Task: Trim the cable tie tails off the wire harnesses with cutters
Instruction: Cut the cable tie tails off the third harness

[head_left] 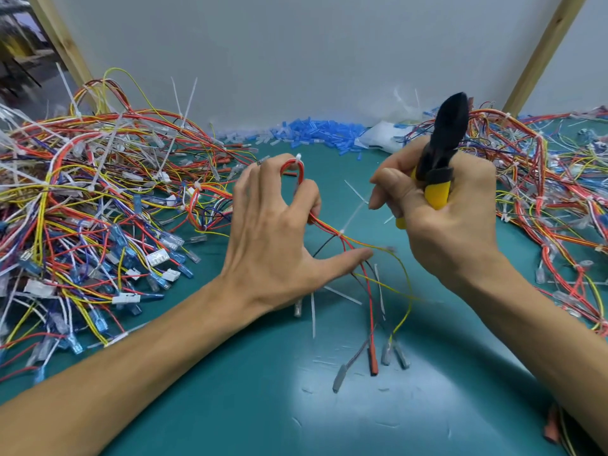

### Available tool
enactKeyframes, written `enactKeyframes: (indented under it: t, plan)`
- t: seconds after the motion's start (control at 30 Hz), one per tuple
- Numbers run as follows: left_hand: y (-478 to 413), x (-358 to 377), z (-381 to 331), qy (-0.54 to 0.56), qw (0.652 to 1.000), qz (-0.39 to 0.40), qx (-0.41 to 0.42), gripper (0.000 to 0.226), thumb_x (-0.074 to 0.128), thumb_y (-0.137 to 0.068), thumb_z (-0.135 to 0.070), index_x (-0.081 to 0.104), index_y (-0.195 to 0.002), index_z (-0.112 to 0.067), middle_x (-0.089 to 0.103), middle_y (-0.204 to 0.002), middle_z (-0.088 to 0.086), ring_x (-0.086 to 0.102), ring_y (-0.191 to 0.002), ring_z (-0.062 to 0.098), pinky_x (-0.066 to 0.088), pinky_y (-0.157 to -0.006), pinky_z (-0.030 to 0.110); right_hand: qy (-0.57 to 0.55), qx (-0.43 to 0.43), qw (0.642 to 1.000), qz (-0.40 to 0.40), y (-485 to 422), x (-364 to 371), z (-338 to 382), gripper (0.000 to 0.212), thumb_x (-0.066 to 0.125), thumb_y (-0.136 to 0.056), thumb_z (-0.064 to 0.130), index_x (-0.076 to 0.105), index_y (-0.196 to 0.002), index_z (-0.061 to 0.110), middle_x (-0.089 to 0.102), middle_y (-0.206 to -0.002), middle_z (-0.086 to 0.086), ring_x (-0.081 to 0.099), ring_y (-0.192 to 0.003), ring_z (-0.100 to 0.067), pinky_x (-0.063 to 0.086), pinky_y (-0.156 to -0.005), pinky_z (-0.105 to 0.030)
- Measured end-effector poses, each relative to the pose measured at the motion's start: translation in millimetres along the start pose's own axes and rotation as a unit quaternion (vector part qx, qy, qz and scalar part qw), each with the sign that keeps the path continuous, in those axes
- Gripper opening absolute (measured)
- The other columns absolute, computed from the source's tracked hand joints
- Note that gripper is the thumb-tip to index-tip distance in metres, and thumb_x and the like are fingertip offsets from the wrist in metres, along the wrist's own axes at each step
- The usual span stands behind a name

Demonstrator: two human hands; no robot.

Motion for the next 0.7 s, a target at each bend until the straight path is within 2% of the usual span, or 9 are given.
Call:
enactKeyframes:
  t: [0.13, 0.2, 0.33, 0.4, 0.5, 0.63, 0.7]
  plan:
    - [0, 0, 0, 0.035, 0.999, 0.020, -0.037, 0.056, 0.074, -0.070, -0.062, 0.047, -0.091, -0.018, 0.042, -0.125, 0.012, 0.047, -0.118, 0.033, 0.044, -0.096, 0.046, -0.007, -0.014, 1.000, -0.014, 4, 3, 4, 0.015, 0.065, -0.094, 0.010, 0.066, -0.081, 0.017, 0.070, -0.066, 0.000, 0.055, -0.052, -0.018, 0.046, -0.051, -0.037]
    - [1, 0, 0, 0.054, 0.997, 0.033, -0.043, 0.047, 0.072, -0.073, -0.055, 0.054, -0.095, -0.018, 0.043, -0.122, 0.010, 0.051, -0.111, 0.030, 0.048, -0.090, 0.043, -0.018, -0.005, 0.999, -0.028, 4, 4, 5, 0.017, 0.065, -0.095, 0.008, 0.066, -0.080, 0.017, 0.069, -0.064, -0.001, 0.054, -0.051, -0.019, 0.045, -0.049, -0.038]
    - [0, -3, 1, 0.089, 0.993, 0.051, -0.063, 0.034, 0.069, -0.080, -0.052, 0.070, -0.102, -0.027, 0.052, -0.114, 0.002, 0.060, -0.093, 0.020, 0.052, -0.077, 0.036, -0.062, 0.025, 0.995, -0.071, 0, 2, 5, 0.020, 0.064, -0.095, -0.004, 0.064, -0.080, 0.009, 0.068, -0.064, -0.010, 0.050, -0.049, -0.013, 0.043, -0.048, -0.032]
    - [0, -3, 3, 0.100, 0.992, 0.044, -0.058, 0.024, 0.071, -0.083, -0.050, 0.076, -0.089, -0.027, 0.058, -0.096, -0.002, 0.056, -0.074, 0.015, 0.052, -0.069, 0.037, -0.080, 0.051, 0.992, -0.086, -2, 0, 2, 0.016, 0.063, -0.095, -0.007, 0.064, -0.082, 0.001, 0.067, -0.063, -0.009, 0.049, -0.048, -0.012, 0.042, -0.048, -0.032]
    - [1, 3, 5, 0.125, 0.991, 0.019, -0.031, 0.031, 0.074, -0.089, -0.038, 0.070, -0.064, -0.020, 0.045, -0.068, -0.003, 0.042, -0.058, 0.018, 0.043, -0.056, 0.036, -0.104, 0.090, 0.985, -0.103, -4, -1, -5, 0.016, 0.062, -0.096, -0.007, 0.063, -0.082, 0.001, 0.065, -0.061, -0.007, 0.047, -0.048, -0.016, 0.039, -0.049, -0.032]
    - [2, 7, 8, 0.147, 0.989, -0.006, -0.008, 0.038, 0.074, -0.095, -0.031, 0.060, -0.062, -0.018, 0.035, -0.071, -0.005, 0.036, -0.059, 0.019, 0.033, -0.053, 0.034, -0.073, 0.108, 0.989, -0.073, -8, -5, -13, 0.023, 0.062, -0.097, -0.003, 0.064, -0.077, 0.010, 0.067, -0.063, -0.008, 0.046, -0.051, -0.019, 0.040, -0.050, -0.039]
    - [2, 8, 11, 0.154, 0.988, -0.020, -0.012, 0.038, 0.073, -0.096, -0.031, 0.059, -0.064, -0.015, 0.034, -0.074, -0.005, 0.037, -0.061, 0.019, 0.032, -0.053, 0.034, 0.002, 0.093, 0.995, -0.032, -10, -7, -18, 0.022, 0.063, -0.095, 0.002, 0.065, -0.076, 0.014, 0.070, -0.066, -0.006, 0.050, -0.055, -0.021, 0.042, -0.053, -0.040]
Point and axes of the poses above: each hand's wrist, its own y-axis away from the middle knuckle, its own x-axis out of the palm, z = x × y, the point moved 2 cm from there along -y, towards the middle knuckle
